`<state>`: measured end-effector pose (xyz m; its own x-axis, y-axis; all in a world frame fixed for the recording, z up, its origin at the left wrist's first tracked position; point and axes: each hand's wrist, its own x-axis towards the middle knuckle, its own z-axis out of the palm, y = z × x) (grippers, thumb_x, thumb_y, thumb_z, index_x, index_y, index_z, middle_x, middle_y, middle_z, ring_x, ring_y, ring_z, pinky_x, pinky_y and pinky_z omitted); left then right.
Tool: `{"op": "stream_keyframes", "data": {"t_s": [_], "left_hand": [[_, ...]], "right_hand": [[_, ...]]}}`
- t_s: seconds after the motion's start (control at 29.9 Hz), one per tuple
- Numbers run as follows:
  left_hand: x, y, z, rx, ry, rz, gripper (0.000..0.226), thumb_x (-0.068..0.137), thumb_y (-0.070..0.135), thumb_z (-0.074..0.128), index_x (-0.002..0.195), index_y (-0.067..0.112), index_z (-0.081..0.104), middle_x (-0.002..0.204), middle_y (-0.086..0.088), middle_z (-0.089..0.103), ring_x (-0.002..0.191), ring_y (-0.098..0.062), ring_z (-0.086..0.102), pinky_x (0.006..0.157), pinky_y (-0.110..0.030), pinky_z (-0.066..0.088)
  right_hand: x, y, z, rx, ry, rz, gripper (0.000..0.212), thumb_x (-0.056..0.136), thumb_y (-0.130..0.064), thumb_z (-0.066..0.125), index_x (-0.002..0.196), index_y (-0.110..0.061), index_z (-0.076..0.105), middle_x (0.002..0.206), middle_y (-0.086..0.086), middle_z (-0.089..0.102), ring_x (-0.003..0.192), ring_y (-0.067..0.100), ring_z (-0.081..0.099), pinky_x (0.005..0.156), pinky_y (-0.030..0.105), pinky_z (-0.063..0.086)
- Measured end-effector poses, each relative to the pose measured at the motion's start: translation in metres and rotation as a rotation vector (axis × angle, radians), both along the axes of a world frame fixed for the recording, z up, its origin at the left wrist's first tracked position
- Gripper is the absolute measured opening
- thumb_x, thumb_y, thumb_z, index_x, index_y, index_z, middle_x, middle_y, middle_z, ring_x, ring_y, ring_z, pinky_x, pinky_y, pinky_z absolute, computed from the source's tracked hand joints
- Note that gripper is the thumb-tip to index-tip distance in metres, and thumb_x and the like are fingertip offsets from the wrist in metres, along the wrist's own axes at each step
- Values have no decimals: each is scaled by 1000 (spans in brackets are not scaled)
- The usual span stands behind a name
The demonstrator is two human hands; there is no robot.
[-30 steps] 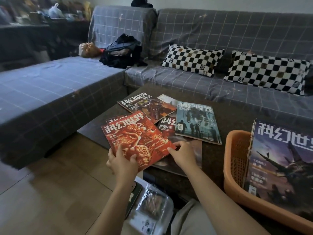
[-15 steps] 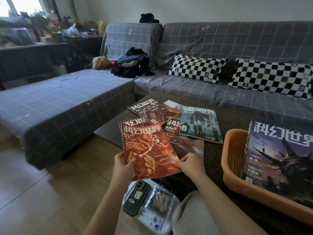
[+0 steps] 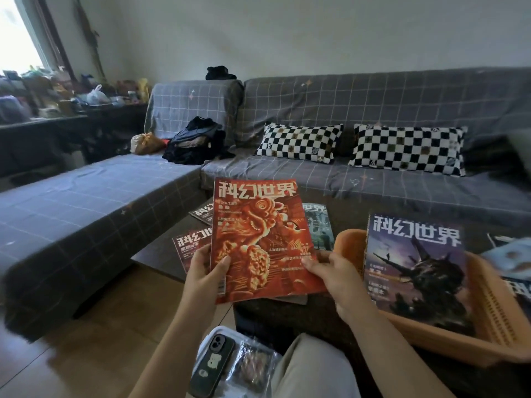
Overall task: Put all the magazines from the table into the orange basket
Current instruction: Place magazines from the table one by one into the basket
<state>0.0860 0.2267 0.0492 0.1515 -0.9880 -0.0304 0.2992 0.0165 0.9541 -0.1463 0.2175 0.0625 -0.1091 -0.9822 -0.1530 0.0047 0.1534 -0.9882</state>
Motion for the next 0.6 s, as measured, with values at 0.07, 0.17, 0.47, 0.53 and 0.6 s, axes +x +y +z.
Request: {"op": "stream_keyframes", "data": {"t_s": [0.07,0.17,0.47,0.53,0.6], "left_hand": [[-18,-5,8,-12,11,-61,46,76,21,70,117,20,51,99,-11,72,78,-26,74,56,-33,58],[-50,-12,15,-40,0,-145,46,71,26,73,113,24,54,92,-7,76,81,-28,74,57,-33,59],[-164,-39,11,-41,-72,-343,30,87,21,67,113,29,56,101,-8,74,89,-30,73,72,-47,59],[-190,-45,8,-38,-113,-380,26,89,22,66,110,33,55,104,-5,72,88,-24,73,70,-41,60],[-212,-50,3,-31,-151,-422,26,91,22,63,114,31,54,107,-3,71,88,-22,73,70,-40,60]], "right_hand": [[-19,4,9,-24,-22,-25,24,82,-26,70,102,-20,58,99,3,69,84,18,69,76,35,56],[-50,10,17,-58,-2,-88,38,82,-30,70,116,-22,53,104,2,68,86,18,69,77,39,57],[-148,33,14,-48,18,-325,39,86,-28,66,120,-25,48,111,4,63,93,25,66,83,50,54],[-168,37,11,-51,29,-381,36,87,-26,64,118,-24,47,104,0,64,89,23,67,80,48,56],[-184,40,8,-46,58,-423,32,89,-24,62,116,-28,45,100,-6,62,87,19,67,76,45,57]]}}
